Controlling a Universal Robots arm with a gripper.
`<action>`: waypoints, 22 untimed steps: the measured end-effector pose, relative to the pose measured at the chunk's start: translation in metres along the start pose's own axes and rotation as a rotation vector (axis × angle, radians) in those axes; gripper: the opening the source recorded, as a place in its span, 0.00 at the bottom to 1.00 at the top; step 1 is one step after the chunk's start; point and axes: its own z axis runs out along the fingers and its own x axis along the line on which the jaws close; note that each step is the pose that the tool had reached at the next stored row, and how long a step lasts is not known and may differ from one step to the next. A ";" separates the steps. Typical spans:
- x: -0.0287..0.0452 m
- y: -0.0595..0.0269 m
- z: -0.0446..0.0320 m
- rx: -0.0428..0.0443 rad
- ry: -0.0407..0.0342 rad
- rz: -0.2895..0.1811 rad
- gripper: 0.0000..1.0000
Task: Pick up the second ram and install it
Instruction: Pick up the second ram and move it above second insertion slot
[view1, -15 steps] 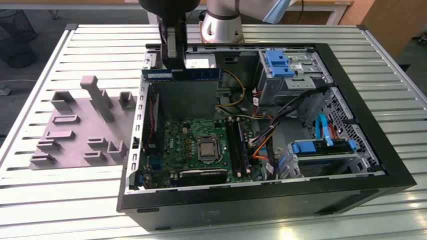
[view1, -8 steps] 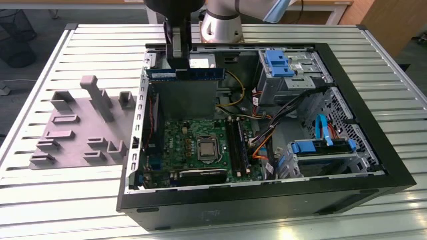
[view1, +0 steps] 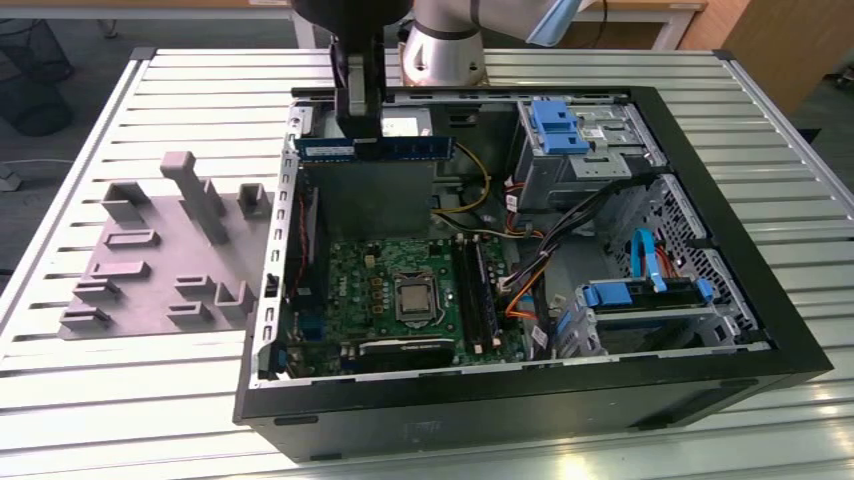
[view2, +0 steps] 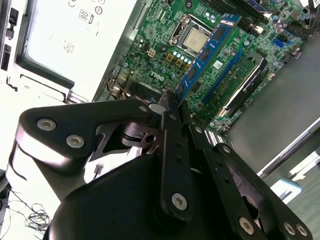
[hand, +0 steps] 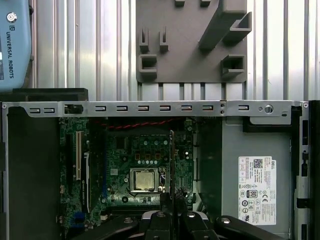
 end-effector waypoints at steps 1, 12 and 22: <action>0.0000 -0.0001 0.0000 0.0000 0.0001 0.000 0.14; -0.0003 -0.0146 0.0001 0.0000 0.0001 0.000 0.14; -0.0005 -0.0245 0.0002 0.0000 0.0001 0.000 0.14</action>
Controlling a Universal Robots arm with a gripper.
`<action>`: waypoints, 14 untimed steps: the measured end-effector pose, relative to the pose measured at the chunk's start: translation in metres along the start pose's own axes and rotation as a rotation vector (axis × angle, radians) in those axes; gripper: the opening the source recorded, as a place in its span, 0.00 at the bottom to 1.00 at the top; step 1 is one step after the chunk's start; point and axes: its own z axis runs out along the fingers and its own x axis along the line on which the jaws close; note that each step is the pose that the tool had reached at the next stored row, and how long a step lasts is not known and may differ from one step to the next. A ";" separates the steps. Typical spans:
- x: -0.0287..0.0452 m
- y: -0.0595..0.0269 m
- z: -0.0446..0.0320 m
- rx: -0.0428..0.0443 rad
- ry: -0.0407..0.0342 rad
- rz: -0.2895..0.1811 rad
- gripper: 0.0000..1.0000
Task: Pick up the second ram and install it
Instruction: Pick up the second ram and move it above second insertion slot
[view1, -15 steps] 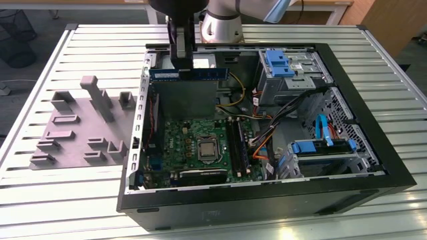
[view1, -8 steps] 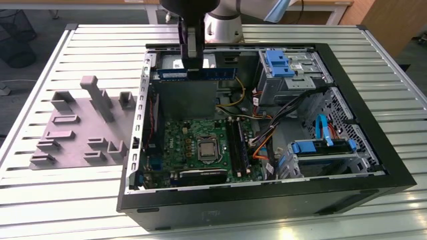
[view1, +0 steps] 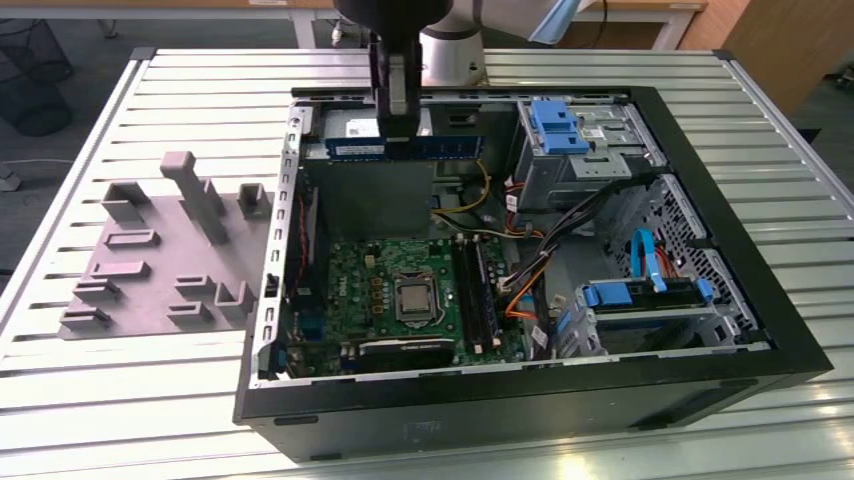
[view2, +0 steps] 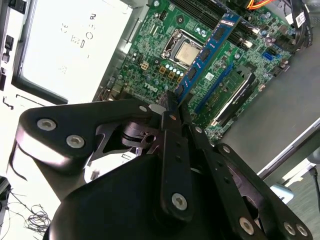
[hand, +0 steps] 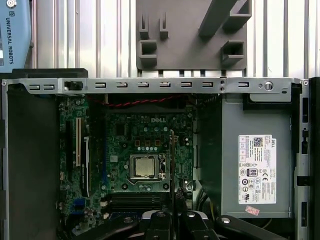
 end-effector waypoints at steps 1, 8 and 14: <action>0.0000 -0.0010 0.0000 0.0000 0.0000 0.000 0.14; -0.0001 -0.0029 0.0000 0.0000 0.0000 0.000 0.14; -0.0002 -0.0077 0.0001 0.0000 0.0000 0.000 0.14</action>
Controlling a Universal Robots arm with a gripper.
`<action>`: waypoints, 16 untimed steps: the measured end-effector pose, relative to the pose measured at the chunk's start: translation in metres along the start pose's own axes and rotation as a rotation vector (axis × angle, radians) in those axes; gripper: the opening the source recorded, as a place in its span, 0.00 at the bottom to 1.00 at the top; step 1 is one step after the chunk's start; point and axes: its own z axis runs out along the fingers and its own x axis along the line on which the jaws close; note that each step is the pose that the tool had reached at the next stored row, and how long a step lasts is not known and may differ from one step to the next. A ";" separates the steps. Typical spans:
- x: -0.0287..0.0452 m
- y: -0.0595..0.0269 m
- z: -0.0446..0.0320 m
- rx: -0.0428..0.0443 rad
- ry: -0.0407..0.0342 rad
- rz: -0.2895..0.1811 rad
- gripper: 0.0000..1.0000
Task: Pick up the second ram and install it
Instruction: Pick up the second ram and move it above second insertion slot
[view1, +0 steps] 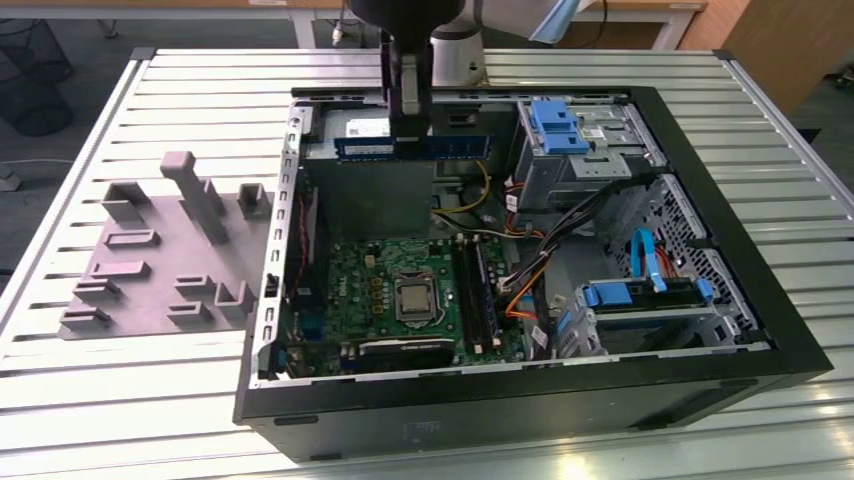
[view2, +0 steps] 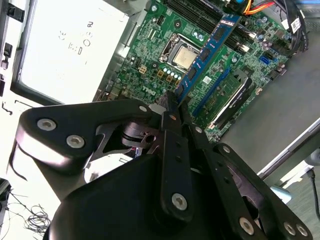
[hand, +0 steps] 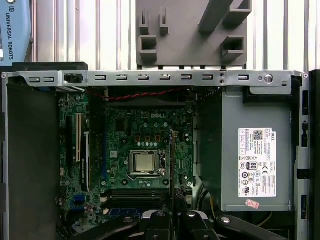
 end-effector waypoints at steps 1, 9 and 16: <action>0.0000 -0.0009 0.0000 0.0000 0.0000 0.000 0.14; -0.0002 -0.0091 0.0001 0.0000 -0.0001 0.000 0.14; -0.0003 -0.0164 0.0001 0.0000 -0.0001 0.000 0.14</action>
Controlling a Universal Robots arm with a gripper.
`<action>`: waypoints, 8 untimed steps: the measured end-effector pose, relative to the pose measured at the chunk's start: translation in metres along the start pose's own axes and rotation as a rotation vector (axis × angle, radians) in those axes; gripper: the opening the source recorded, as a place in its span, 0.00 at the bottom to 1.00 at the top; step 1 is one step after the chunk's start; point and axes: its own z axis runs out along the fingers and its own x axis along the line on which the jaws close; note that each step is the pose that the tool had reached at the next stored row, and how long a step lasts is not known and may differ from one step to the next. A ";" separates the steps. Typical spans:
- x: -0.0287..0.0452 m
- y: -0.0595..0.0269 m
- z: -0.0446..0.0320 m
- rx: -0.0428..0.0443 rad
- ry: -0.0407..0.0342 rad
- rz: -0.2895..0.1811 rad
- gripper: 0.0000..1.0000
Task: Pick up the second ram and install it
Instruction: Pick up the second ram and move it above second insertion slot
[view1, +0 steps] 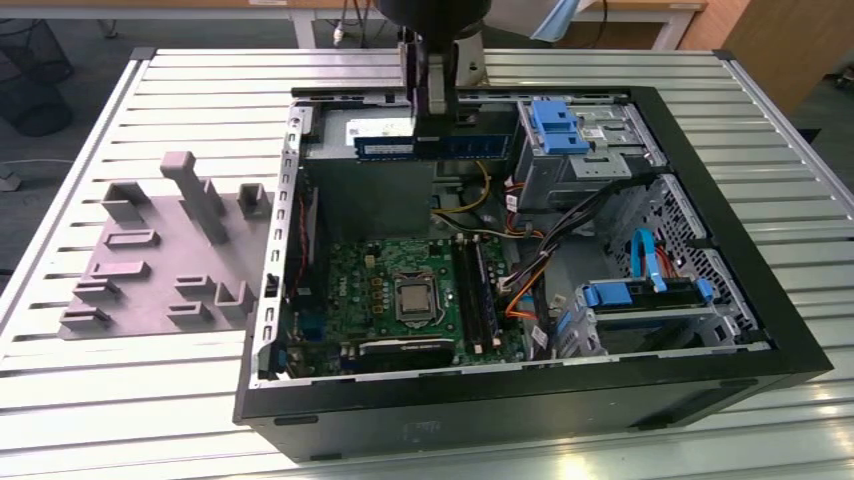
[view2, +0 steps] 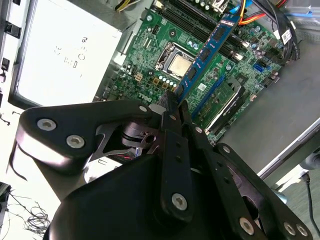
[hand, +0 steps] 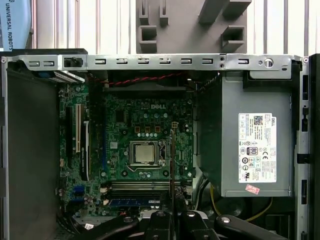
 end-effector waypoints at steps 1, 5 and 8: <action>0.0000 -0.0010 0.0000 0.0000 0.0000 0.000 0.14; -0.0001 -0.0049 0.0000 0.0000 0.0000 0.000 0.14; -0.0001 -0.0078 0.0001 0.0000 0.0000 0.000 0.14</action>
